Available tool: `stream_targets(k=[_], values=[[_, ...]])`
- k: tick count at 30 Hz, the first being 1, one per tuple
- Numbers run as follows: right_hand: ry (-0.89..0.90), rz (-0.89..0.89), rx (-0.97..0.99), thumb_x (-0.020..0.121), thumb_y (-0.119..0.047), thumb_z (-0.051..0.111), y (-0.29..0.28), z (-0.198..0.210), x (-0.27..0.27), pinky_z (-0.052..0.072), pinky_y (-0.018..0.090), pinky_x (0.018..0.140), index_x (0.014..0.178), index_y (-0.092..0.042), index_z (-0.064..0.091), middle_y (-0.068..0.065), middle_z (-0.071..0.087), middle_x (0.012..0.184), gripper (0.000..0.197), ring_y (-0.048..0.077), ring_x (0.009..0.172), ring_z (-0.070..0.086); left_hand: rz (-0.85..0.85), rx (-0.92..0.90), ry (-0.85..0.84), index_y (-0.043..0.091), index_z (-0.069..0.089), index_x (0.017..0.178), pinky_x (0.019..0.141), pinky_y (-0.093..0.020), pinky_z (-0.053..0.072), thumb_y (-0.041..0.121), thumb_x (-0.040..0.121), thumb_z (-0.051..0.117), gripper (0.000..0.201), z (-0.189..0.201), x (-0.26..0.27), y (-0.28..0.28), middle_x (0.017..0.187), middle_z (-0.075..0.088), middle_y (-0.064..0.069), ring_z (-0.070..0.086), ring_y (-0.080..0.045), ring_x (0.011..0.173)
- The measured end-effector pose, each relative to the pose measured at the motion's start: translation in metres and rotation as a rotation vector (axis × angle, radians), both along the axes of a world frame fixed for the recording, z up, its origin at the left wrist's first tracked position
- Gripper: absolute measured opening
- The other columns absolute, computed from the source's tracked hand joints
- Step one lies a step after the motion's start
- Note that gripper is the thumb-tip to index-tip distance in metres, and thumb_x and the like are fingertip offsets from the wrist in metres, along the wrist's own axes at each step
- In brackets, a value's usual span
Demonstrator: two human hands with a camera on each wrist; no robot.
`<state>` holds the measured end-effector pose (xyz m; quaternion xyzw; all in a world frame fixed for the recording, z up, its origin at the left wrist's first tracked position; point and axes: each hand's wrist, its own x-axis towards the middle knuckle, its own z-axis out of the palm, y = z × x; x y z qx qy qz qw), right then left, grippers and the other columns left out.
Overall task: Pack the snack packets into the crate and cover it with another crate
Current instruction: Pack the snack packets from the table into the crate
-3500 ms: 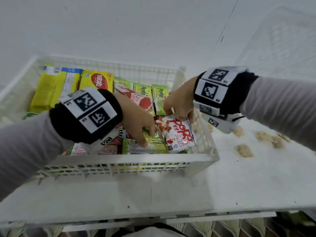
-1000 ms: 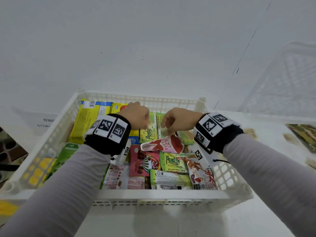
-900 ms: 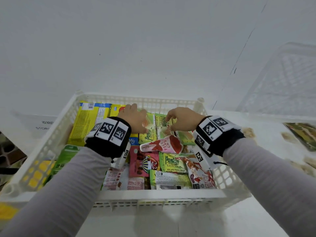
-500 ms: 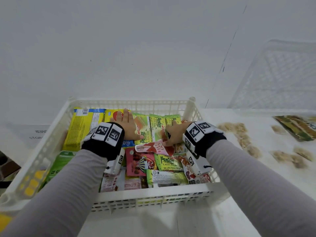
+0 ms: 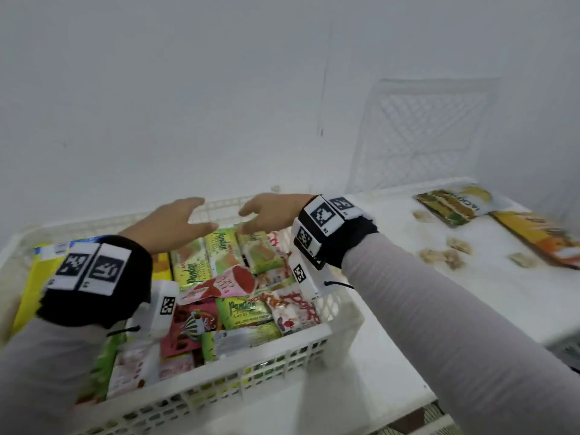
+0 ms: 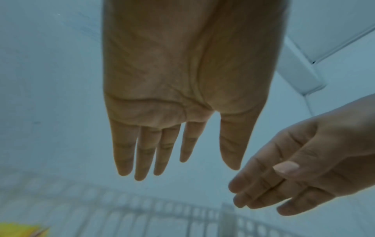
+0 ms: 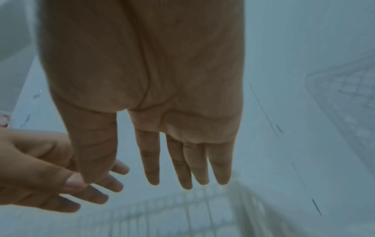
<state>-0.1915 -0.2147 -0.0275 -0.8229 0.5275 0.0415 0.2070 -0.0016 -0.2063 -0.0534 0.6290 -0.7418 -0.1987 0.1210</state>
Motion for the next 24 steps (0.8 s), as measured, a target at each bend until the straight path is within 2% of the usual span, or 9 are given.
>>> stream_targets(k=[3,6,10,12,15,19,22,24], values=[[-0.183,-0.053,-0.056,0.095,-0.034,0.051,0.009,0.024,-0.035,0.027,0.029,0.11,0.142,-0.01,0.038,0.005,0.038,0.148,0.055,0.018,0.135,0.036,-0.054,-0.073,0.125,0.021,0.037,0.141,0.101,-0.04,0.04,0.038,0.086,0.061,0.062,0.029,-0.029,-0.003,0.138,0.046,-0.011,0.049,-0.028,0.121],[-0.406,-0.158,-0.077,0.094,-0.028,0.055,0.016,0.035,-0.068,0.034,0.028,0.105,0.137,-0.012,0.045,0.005,0.046,0.142,0.047,0.016,0.132,0.041,-0.111,-0.119,0.208,0.026,0.043,0.135,0.095,-0.041,0.045,0.037,0.085,0.063,0.055,0.054,-0.048,-0.003,0.125,0.054,-0.006,0.056,-0.024,0.111],[-0.585,-0.302,-0.154,0.093,-0.02,0.056,0.015,0.031,-0.144,0.041,0.026,0.097,0.13,-0.011,0.052,0.009,0.054,0.131,0.038,0.015,0.126,0.047,-0.216,-0.131,0.329,0.033,0.05,0.125,0.084,-0.029,0.047,0.035,0.083,0.064,0.044,0.08,-0.097,-0.006,0.113,0.06,0.005,0.061,-0.01,0.099],[-0.629,-0.36,-0.174,0.093,-0.019,0.056,0.011,0.024,-0.183,0.042,0.028,0.099,0.129,-0.012,0.053,0.011,0.055,0.13,0.037,0.016,0.123,0.05,-0.255,-0.111,0.386,0.037,0.053,0.118,0.084,-0.028,0.049,0.036,0.081,0.065,0.039,0.084,-0.123,-0.009,0.109,0.062,0.008,0.063,-0.007,0.095],[-0.666,-0.439,-0.187,0.093,-0.019,0.056,0.003,0.01,-0.244,0.043,0.029,0.097,0.128,-0.016,0.054,0.012,0.055,0.129,0.035,0.018,0.118,0.053,-0.288,-0.064,0.425,0.042,0.056,0.108,0.089,-0.035,0.051,0.036,0.077,0.067,0.033,0.083,-0.172,-0.014,0.106,0.065,0.008,0.066,-0.009,0.093],[-0.67,-0.528,-0.172,0.093,-0.017,0.054,-0.011,-0.013,-0.331,0.045,0.03,0.094,0.129,-0.017,0.053,0.01,0.054,0.129,0.035,0.019,0.116,0.054,-0.291,-0.051,0.353,0.036,0.054,0.113,0.087,-0.031,0.051,0.031,0.082,0.067,0.034,0.067,-0.254,-0.03,0.105,0.064,0.008,0.066,-0.007,0.09],[-0.632,-0.591,-0.169,0.093,-0.018,0.054,-0.022,-0.033,-0.397,0.048,0.027,0.085,0.13,-0.018,0.05,0.007,0.057,0.125,0.037,0.019,0.111,0.057,-0.303,0.024,0.318,0.032,0.052,0.116,0.088,-0.036,0.052,0.028,0.084,0.064,0.034,0.044,-0.317,-0.044,0.106,0.062,0.006,0.065,-0.011,0.092],[-0.61,-0.647,-0.173,0.093,-0.015,0.053,-0.029,-0.044,-0.44,0.048,0.027,0.082,0.132,-0.015,0.048,0.008,0.059,0.124,0.04,0.02,0.109,0.058,-0.29,0.107,0.367,0.028,0.053,0.116,0.087,-0.037,0.053,0.024,0.086,0.064,0.032,0.027,-0.358,-0.05,0.104,0.063,0.004,0.065,-0.014,0.092]])
